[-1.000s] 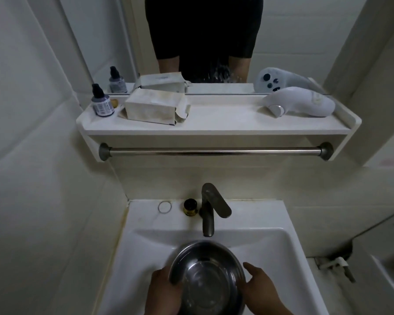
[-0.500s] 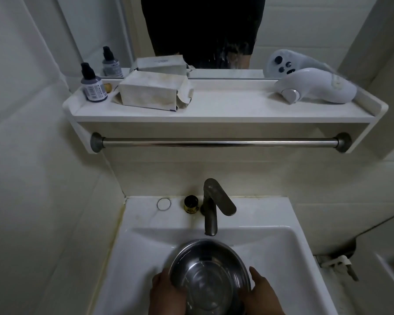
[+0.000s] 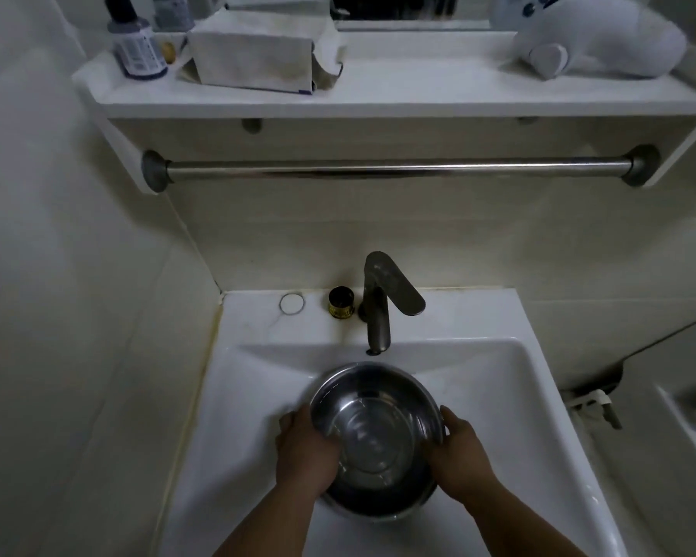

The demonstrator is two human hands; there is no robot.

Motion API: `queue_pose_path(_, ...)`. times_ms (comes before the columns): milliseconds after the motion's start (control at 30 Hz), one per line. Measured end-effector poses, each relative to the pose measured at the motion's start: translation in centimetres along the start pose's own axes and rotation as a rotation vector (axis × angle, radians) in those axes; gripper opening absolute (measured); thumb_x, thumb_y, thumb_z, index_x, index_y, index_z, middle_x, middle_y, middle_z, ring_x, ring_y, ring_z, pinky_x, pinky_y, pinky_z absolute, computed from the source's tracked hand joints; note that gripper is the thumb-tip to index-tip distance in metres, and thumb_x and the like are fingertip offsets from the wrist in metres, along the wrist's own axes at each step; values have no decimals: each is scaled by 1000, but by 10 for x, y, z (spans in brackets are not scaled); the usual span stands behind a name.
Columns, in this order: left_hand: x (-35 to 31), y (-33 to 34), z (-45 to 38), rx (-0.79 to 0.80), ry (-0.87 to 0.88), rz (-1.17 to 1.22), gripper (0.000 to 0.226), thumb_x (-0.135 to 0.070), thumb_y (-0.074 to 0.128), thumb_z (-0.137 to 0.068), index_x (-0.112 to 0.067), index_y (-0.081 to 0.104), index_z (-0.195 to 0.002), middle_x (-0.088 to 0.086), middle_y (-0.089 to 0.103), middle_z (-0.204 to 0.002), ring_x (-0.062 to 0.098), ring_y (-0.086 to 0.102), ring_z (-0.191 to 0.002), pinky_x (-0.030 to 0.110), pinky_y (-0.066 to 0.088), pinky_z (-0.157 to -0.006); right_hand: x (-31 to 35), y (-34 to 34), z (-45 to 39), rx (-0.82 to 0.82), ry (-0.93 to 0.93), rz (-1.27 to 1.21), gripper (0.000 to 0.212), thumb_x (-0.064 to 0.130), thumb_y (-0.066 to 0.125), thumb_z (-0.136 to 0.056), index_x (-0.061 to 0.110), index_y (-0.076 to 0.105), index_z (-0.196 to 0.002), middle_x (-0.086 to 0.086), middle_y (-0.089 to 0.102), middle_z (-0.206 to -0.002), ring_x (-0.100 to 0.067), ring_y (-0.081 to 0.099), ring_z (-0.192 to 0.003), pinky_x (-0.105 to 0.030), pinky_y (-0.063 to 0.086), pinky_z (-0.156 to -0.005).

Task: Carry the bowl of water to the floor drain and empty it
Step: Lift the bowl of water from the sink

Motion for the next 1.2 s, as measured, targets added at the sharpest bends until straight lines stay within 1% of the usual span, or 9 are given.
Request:
queue_pose_path(300, 7, 1, -9, -10, 31, -6, 52, -30, 60, -75, -31, 59, -127, 8, 50, -124, 33, 56, -114, 39, 49, -92, -1, 6, 1, -15, 34, -11, 15, 21, 69, -91, 17, 65, -105, -4, 74, -91, -22, 74, -78, -44, 65, -80)
queue_pose_path(400, 9, 0, -13, -11, 21, -18, 54, -30, 60, -73, -27, 58, -128, 9, 48, -130, 35, 55, -117, 43, 51, -98, -4, 7, -1, -43, 75, -25, 30, 18, 71, -89, 10, 62, -117, 1, 68, -83, -19, 70, -74, -33, 60, -68)
queue_pose_path(467, 11, 1, -14, -7, 22, -16, 56, -32, 59, -73, -26, 58, -129, 9, 48, -132, 36, 55, -118, 45, 51, -100, -6, 8, -1, -68, 87, -42, 39, 18, 71, -88, 7, 60, -124, 4, 63, -80, -22, 70, -76, -32, 57, -69)
queue_pose_path(533, 13, 4, -14, -6, 32, -16, 56, -32, 58, -74, -28, 58, -130, 9, 49, -131, 35, 55, -118, 44, 50, -101, -4, 11, -1, -70, 59, -55, 29, 19, 70, -88, 14, 65, -116, -1, 70, -85, -25, 73, -79, -43, 63, -78)
queue_pose_path(633, 15, 9, -15, -6, 42, -14, 59, -29, 61, -78, -27, 54, -136, 9, 46, -137, 34, 52, -124, 41, 47, -104, -4, 15, -3, -91, 28, -64, 20, 18, 69, -88, 17, 66, -108, -5, 74, -91, -25, 73, -79, -49, 64, -81)
queue_pose_path(767, 14, 14, -16, 2, 58, -37, 70, -29, 65, -79, -23, 46, -146, 11, 42, -144, 35, 48, -131, 44, 44, -110, -10, 18, -8, -91, 67, -63, 22, 19, 68, -89, 17, 62, -110, -12, 68, -105, -31, 71, -86, -50, 62, -84)
queue_pose_path(867, 14, 17, -18, 3, 63, -44, 74, -27, 66, -82, -21, 40, -151, 12, 37, -150, 35, 44, -135, 45, 42, -112, -14, 19, -10, -100, 83, -75, 19, 16, 68, -89, 14, 61, -107, -12, 70, -98, -29, 72, -78, -47, 64, -76)
queue_pose_path(967, 18, 20, -22, 1, 53, -65, 81, -28, 67, -84, -16, 31, -156, 11, 30, -157, 34, 38, -141, 43, 40, -115, -19, 20, -14, -97, 110, -86, 16, 12, 65, -89, 13, 63, -106, -11, 73, -91, -29, 73, -76, -47, 64, -75)
queue_pose_path(1200, 19, 20, -26, -3, 54, -71, 73, -26, 68, -81, -16, 41, -148, 10, 35, -150, 34, 44, -134, 46, 45, -109, -20, 21, -17, -83, 130, -113, 15, 12, 65, -89, 16, 63, -103, -8, 73, -89, -27, 73, -75, -43, 64, -73)
Point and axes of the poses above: each hand's wrist, its own z-axis away from the middle knuckle, its own y-axis out of the palm, x = y × z, the point moved 5 cm from there along -z, towards the middle knuckle
